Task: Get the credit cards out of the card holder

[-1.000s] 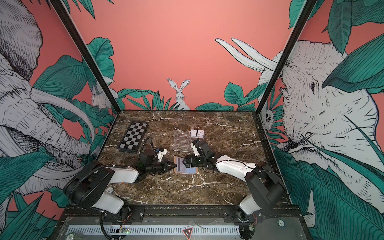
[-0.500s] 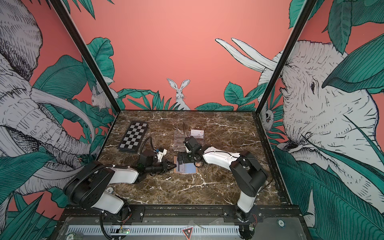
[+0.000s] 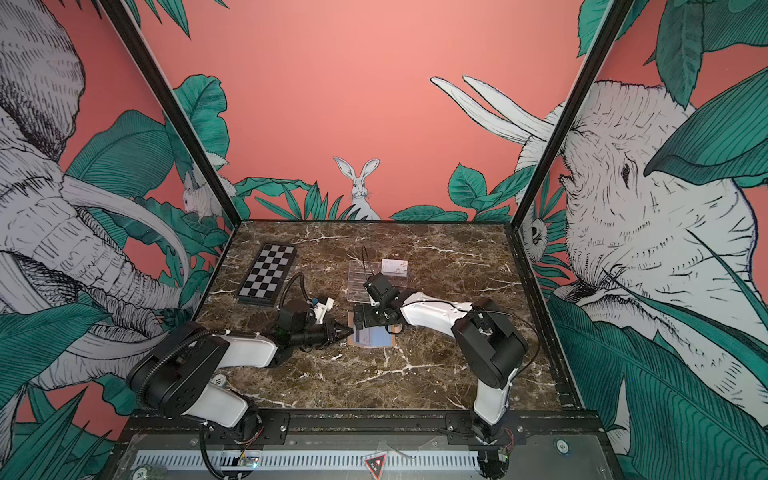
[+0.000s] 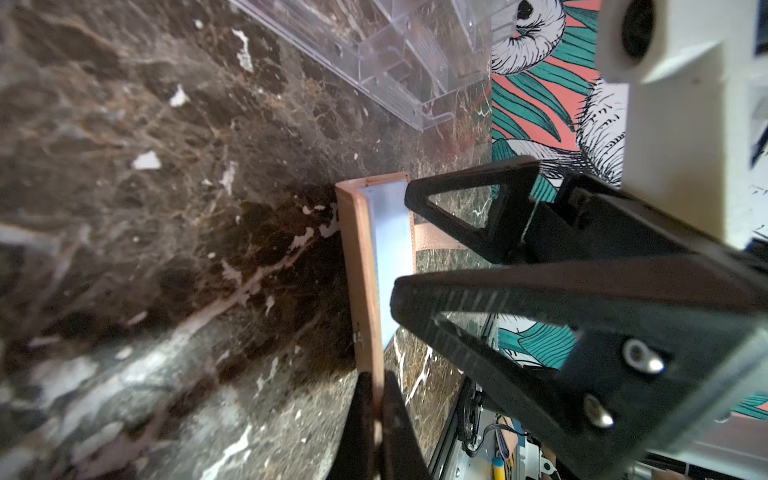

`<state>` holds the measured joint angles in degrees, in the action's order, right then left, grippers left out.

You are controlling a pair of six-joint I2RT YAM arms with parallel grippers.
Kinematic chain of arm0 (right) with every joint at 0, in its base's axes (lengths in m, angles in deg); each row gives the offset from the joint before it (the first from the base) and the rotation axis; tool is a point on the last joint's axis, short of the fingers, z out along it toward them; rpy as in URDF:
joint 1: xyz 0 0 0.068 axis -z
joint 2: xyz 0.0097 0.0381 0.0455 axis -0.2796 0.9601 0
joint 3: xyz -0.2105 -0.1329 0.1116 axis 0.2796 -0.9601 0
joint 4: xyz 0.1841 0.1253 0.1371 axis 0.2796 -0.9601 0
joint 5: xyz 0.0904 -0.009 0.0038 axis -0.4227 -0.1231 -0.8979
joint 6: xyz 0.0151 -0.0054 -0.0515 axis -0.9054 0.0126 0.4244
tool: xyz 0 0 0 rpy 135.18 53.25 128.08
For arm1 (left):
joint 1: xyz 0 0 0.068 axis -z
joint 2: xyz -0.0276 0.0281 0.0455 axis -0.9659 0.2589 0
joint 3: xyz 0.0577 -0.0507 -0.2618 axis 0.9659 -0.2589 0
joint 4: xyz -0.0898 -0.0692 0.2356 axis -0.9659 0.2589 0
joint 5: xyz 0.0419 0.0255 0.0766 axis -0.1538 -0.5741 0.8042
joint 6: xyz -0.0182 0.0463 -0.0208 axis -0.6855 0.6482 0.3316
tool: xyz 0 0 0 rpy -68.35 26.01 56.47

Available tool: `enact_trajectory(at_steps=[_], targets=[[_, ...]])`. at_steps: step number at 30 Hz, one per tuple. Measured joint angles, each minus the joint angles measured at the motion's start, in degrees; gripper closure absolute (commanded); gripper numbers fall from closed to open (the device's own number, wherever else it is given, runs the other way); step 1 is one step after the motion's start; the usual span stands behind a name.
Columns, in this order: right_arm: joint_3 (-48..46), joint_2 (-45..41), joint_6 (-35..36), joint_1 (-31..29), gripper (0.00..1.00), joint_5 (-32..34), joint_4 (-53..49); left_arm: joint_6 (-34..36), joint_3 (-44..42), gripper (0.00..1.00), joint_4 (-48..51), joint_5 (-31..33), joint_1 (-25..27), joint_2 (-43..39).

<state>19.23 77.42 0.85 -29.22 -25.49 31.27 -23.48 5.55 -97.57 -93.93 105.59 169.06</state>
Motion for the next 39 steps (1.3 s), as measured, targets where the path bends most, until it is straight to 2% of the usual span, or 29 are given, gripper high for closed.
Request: enact_trajectory(at_steps=[39], targets=[[1.5, 2.6, -0.2, -1.2, 0.06, 0.6, 0.8, -0.2, -0.8, 1.0, -0.3, 1.4, 0.0, -0.1]])
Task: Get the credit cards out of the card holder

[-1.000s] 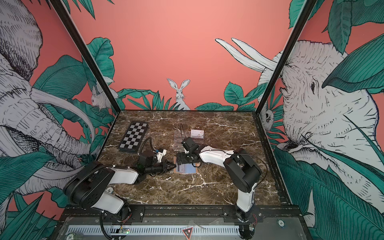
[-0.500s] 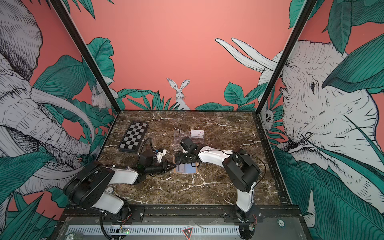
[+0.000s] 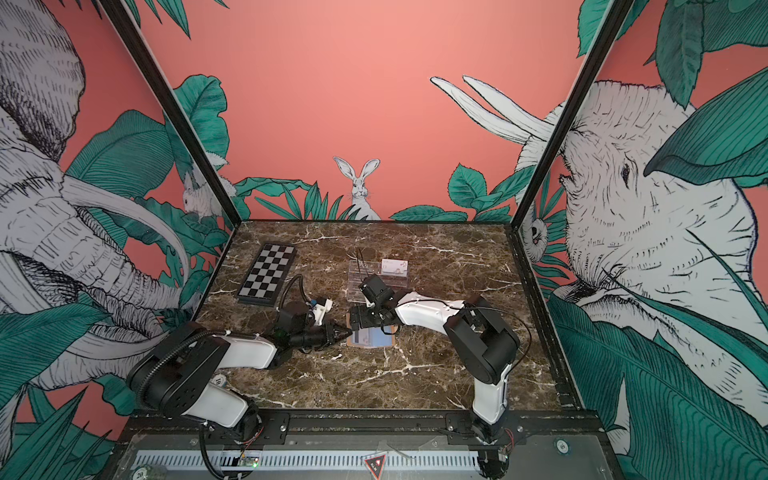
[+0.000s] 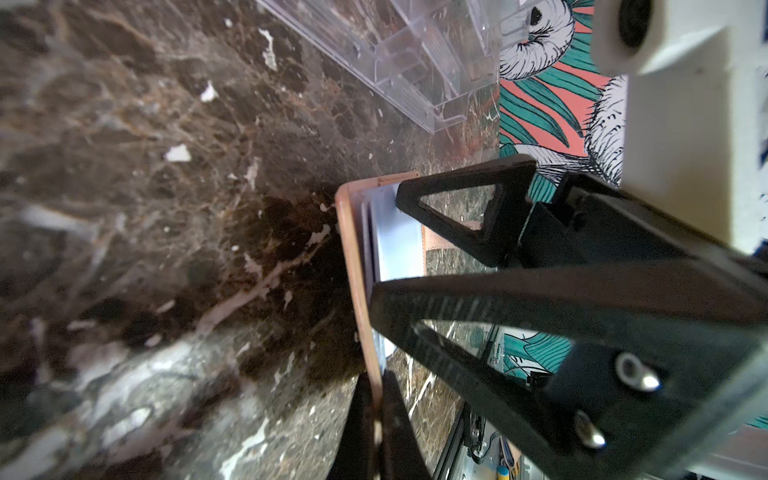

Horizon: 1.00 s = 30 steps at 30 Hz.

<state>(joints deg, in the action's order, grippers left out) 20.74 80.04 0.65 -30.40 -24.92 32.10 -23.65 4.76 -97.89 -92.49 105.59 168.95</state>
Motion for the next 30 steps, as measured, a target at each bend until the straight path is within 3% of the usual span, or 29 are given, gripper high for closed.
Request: enact_trajectory(at_steps=[30], targets=[[-2.0, -2.9, 0.0, 0.0, 0.05, 0.8, 0.7, 1.0, 0.0, 1.0, 2.8, 1.1, 0.0, -2.1]])
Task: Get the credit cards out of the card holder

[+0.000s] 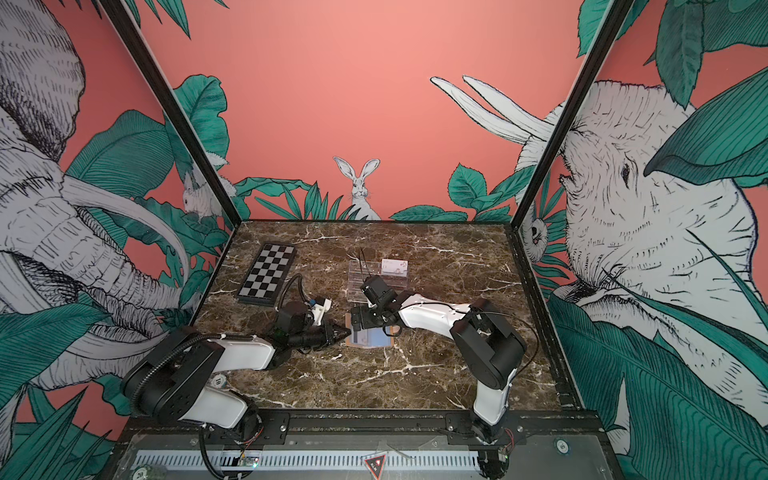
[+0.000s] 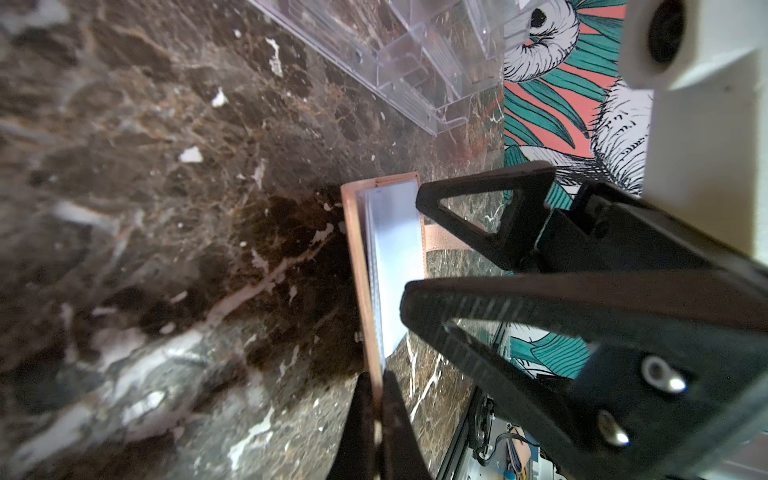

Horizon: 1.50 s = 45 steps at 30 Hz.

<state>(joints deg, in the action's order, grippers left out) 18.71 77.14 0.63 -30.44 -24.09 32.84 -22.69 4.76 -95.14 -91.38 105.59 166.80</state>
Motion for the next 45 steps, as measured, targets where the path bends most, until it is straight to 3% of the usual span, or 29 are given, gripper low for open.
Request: enact_trajectory(at_steps=[31, 45], targets=[[0.7, 2.4, -0.2, -0.2, 0.06, -2.2, 1.0, 0.1, -0.1, 1.0, 0.1, 0.4, 0.0, 0.0], [1.6, 2.7, 0.9, -0.7, 0.11, 4.0, -3.1, 0.1, -0.7, 1.0, 0.4, 1.7, 0.0, -0.5]])
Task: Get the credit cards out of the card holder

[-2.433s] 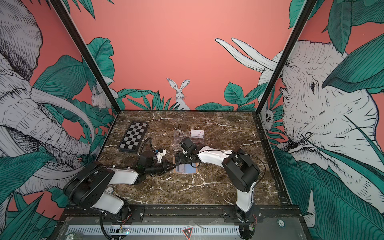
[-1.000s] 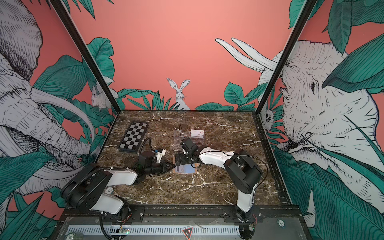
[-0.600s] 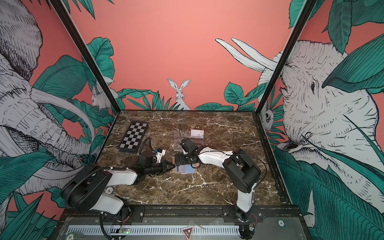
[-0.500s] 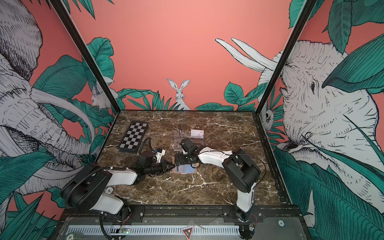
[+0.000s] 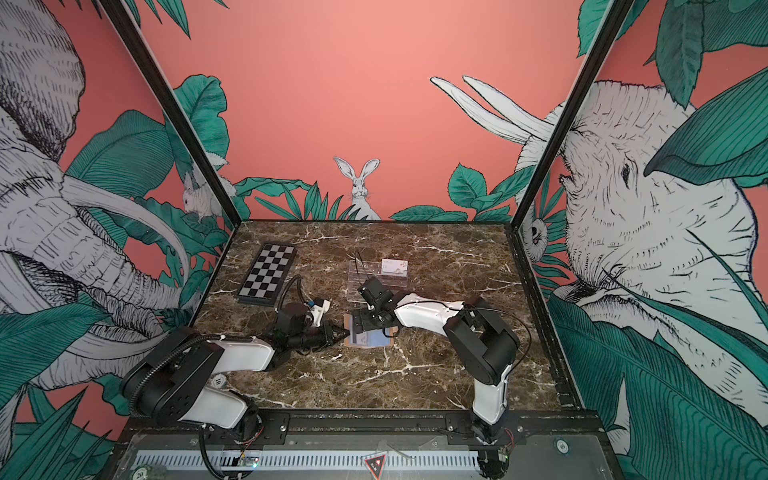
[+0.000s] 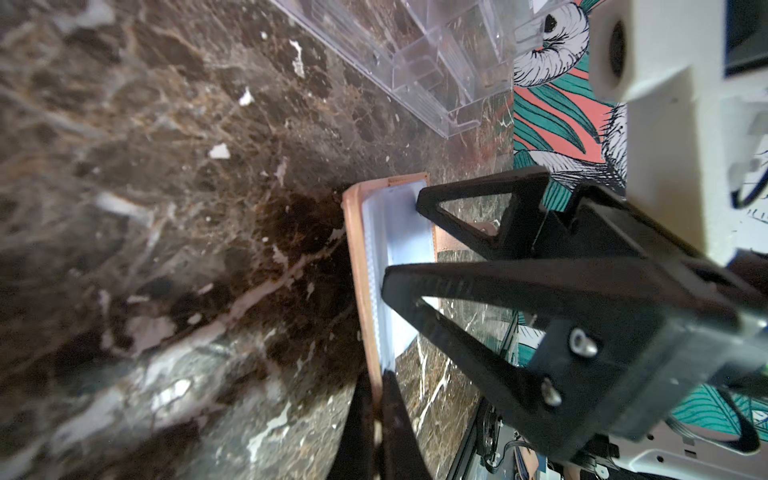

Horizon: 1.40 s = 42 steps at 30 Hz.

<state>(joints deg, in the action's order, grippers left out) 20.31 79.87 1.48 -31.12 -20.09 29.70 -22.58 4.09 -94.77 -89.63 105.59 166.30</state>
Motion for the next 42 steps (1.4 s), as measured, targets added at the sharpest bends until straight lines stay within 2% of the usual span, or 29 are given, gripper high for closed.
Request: enact_trajectory(at_steps=[28, 42], targets=[[-2.3, -2.5, -0.9, 0.0, 0.08, -6.3, 6.2, -1.7, -1.7, 1.0, -8.0, -2.0, -0.2, 0.8], [-1.1, -1.6, -0.7, 0.0, 0.13, -4.9, 3.8, -1.7, -2.0, 1.0, -7.6, -1.8, -0.2, 0.6]])
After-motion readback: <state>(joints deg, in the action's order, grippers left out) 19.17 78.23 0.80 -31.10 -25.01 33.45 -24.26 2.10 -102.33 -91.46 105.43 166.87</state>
